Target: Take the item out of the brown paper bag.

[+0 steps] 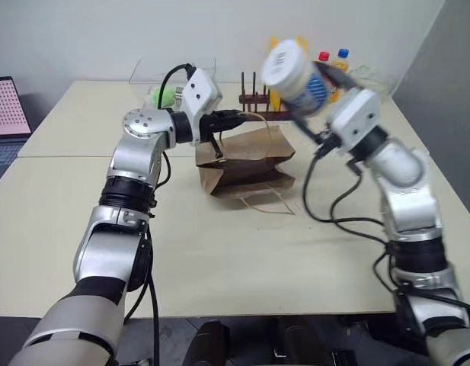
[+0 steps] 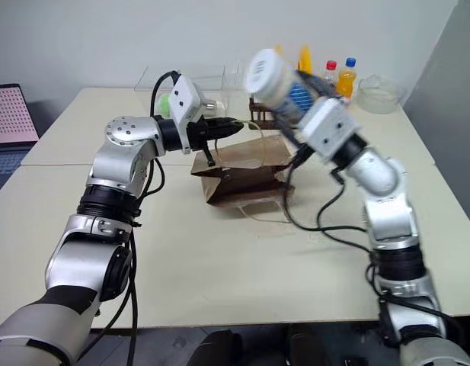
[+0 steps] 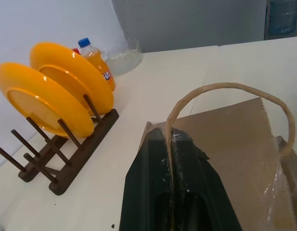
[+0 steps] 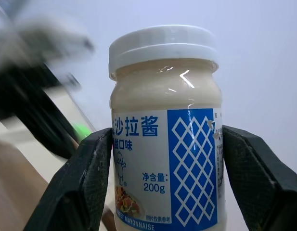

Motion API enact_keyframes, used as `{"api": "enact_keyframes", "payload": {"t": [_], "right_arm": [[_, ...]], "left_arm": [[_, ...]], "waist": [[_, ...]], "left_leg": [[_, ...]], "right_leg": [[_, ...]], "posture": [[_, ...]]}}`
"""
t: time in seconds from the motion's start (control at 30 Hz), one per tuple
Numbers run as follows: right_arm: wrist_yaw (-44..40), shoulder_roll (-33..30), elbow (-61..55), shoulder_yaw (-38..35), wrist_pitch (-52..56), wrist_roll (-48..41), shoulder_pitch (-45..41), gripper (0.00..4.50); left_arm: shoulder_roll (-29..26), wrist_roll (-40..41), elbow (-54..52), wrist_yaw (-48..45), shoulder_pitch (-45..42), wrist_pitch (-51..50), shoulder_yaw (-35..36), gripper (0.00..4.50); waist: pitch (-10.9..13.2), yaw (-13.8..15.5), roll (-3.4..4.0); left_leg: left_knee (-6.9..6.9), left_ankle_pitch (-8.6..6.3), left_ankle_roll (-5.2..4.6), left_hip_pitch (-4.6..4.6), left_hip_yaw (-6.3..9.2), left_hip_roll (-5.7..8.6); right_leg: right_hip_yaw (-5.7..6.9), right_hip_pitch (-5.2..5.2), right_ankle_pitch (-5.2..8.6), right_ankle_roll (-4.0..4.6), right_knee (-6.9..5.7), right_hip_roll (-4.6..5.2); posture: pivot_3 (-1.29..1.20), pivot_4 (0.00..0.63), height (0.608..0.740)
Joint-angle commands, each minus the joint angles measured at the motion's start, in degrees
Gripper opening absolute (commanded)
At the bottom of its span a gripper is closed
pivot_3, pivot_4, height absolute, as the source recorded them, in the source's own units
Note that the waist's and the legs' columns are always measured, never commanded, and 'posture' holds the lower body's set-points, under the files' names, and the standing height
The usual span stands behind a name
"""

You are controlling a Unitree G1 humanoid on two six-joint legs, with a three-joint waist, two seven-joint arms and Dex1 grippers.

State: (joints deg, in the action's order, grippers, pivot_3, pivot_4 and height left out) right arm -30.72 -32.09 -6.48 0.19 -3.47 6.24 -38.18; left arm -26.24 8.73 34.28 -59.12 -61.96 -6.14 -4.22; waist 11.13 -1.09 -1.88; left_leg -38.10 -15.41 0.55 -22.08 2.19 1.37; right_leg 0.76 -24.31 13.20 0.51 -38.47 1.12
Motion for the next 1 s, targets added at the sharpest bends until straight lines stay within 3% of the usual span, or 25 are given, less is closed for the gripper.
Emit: {"api": "enact_keyframes", "payload": {"t": [0.03, 0.2, 0.5, 0.63, 0.83, 1.0], "right_arm": [[-2.53, -7.44, 5.94, -1.95, -0.98, 3.28, 4.37, 3.06], [-10.97, -15.52, 14.43, 2.7, -0.85, 4.89, 7.39, 3.06], [-20.53, -17.0, 22.07, 9.69, -0.82, 6.4, 6.3, 3.06], [-23.29, -16.78, 23.25, 10.67, -0.77, 5.69, 5.92, 4.44], [-25.22, -16.85, 22.17, 10.1, 1.08, 4.69, 6.08, 4.49], [-29.21, -19.67, 9.5, 2.12, 11.33, -4.46, 9.39, 4.49]], "left_arm": [[-0.4, 0.26, -2.34, 0.51, -0.46, 0.09, 0.97, 0.0], [-0.12, 0.54, -2.85, 0.36, -0.19, 0.02, 0.96, 0.0], [0.5, 0.97, -4.28, -0.27, 0.48, -0.6, 0.86, 0.0], [0.66, 1.17, -5.37, -0.61, 1.04, -0.85, 0.79, 0.0], [0.81, 1.41, -5.8, -0.73, 1.33, -1.21, 0.88, 0.0], [1.03, 1.66, -5.61, -0.98, 1.26, -1.58, 1.0, 0.0]], "waist": [[0.0, 0.11, 0.0], [0.04, -0.38, 0.02], [0.05, -0.73, 0.03], [0.05, -0.49, 0.03], [0.05, -0.49, 0.03], [0.06, -0.42, 0.03]], "left_leg": [[0.01, 0.0, 0.0, 0.0, 0.0, 0.0], [0.03, 0.0, -0.02, 0.05, -0.23, -0.04], [0.03, 0.0, -0.02, 0.18, -0.42, -0.1], [-0.01, 0.0, -0.01, 0.16, -0.39, -0.07], [-0.01, 0.0, -0.01, 0.17, -0.37, -0.08], [-0.01, 0.01, 0.0, 0.16, -0.35, -0.08]], "right_leg": [[0.0, 0.03, 0.0, 0.0, 0.05, 0.0], [-0.13, 0.01, 0.0, 0.0, 0.01, -0.01], [-0.26, -0.04, 0.14, -0.25, -0.13, -0.07], [-0.24, 0.02, 0.13, -0.23, -0.09, -0.03], [-0.23, 0.02, 0.02, -0.03, -0.09, -0.03], [-0.21, 0.02, 0.02, -0.03, -0.09, -0.02]], "posture": [[0.0, 0.15, 0.74], [0.0, 0.15, 0.74], [0.0, 0.15, 0.74], [0.0, 0.15, 0.74], [0.0, 0.15, 0.74], [0.0, 0.15, 0.74]]}}
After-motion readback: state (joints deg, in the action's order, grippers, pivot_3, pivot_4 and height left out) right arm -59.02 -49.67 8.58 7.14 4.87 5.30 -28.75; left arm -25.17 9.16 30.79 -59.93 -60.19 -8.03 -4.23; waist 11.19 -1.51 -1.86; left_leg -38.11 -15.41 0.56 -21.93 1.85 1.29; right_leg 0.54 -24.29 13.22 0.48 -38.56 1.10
